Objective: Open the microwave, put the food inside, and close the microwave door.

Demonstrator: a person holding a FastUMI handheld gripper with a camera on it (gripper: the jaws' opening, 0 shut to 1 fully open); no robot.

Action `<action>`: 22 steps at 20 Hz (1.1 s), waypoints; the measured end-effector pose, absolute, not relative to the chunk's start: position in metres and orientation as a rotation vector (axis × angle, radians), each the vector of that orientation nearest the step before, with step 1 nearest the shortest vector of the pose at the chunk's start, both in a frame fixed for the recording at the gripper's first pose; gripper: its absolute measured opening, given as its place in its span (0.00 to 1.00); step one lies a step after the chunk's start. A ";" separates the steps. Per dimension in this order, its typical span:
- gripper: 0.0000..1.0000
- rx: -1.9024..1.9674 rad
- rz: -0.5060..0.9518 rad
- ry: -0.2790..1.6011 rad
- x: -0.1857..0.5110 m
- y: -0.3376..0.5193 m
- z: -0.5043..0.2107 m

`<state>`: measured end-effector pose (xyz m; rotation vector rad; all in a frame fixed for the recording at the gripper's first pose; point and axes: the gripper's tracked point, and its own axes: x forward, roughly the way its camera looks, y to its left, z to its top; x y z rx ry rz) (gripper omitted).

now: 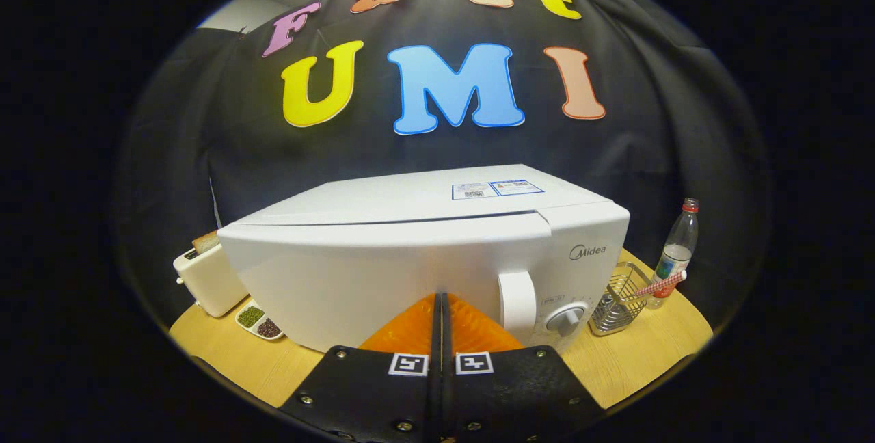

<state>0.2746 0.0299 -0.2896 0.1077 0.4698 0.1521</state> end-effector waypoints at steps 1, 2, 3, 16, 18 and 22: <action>0.00 0.135 0.147 0.483 0.272 0.032 -0.292; 0.02 0.137 0.143 0.476 0.273 0.034 -0.291; 0.02 0.129 0.136 0.481 0.272 0.031 -0.289; 0.02 0.066 0.106 0.330 0.183 0.009 -0.192; 0.02 0.062 0.101 0.307 0.166 0.008 -0.179; 0.02 0.052 0.098 0.284 0.129 0.010 -0.160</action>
